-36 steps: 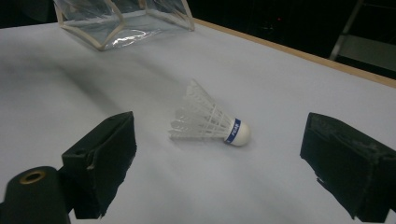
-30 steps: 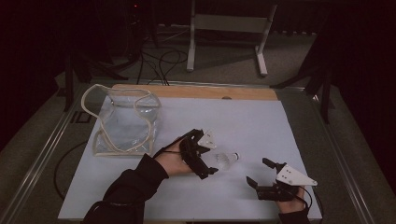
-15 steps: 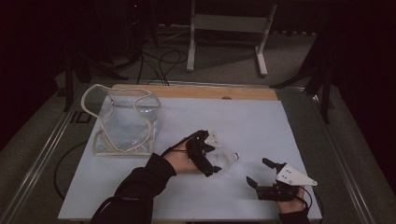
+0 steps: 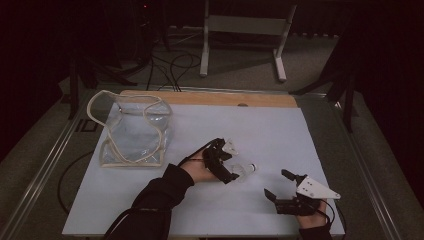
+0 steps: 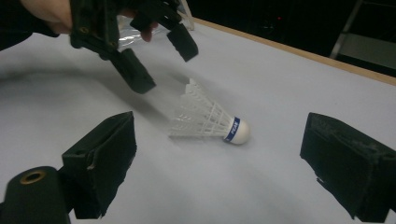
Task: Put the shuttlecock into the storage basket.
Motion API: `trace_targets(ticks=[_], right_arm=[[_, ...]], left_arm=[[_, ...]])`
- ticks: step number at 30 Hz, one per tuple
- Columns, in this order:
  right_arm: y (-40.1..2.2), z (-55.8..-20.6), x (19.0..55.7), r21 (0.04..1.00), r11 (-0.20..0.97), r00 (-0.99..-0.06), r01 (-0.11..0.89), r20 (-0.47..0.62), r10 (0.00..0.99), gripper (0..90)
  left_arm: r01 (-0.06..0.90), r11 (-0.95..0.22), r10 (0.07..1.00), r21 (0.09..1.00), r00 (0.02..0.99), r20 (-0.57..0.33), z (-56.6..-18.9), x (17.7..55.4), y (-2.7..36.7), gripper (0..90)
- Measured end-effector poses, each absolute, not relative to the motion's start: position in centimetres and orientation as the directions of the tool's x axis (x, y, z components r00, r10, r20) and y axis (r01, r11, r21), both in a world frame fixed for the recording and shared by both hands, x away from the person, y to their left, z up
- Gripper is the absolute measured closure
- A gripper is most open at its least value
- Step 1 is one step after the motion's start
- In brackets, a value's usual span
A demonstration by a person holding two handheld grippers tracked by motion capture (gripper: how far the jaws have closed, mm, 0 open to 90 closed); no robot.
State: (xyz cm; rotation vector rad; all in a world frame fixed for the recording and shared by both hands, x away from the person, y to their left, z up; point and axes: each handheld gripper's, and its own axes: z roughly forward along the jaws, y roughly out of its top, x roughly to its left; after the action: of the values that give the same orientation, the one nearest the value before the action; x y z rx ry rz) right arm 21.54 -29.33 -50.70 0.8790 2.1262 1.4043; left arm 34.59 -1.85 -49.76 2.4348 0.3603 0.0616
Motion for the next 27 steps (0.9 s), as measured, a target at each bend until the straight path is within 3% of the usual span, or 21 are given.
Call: trace_targets(ticks=[8,9,12,17,27], right_arm=[[-29.3,-50.7,21.6,0.921,0.283,-0.699,0.268,-0.017,0.715,10.2],[-29.3,-50.7,21.6,0.920,0.283,-0.698,0.271,-0.015,0.716,10.2],[-29.2,-50.8,21.6,0.920,0.281,-0.699,0.273,-0.010,0.715,10.2],[-29.3,-50.8,21.6,0.920,0.282,-0.700,0.272,-0.012,0.714,10.2],[-29.3,-50.8,21.6,0.919,0.280,-0.698,0.277,-0.007,0.716,10.2]], left_arm=[[0.250,-0.756,0.283,0.605,0.958,-0.042,-50.5,34.8,-2.6,27.3],[0.254,-0.755,0.284,0.605,0.958,-0.047,-50.6,34.9,-2.7,34.5],[0.261,-0.757,0.286,0.599,0.957,-0.055,-50.8,35.0,-2.9,44.4],[0.273,-0.765,0.295,0.584,0.954,-0.058,-51.3,35.3,-3.5,54.4],[0.278,-0.792,0.291,0.543,0.954,-0.065,-51.6,35.8,-4.6,66.7]])
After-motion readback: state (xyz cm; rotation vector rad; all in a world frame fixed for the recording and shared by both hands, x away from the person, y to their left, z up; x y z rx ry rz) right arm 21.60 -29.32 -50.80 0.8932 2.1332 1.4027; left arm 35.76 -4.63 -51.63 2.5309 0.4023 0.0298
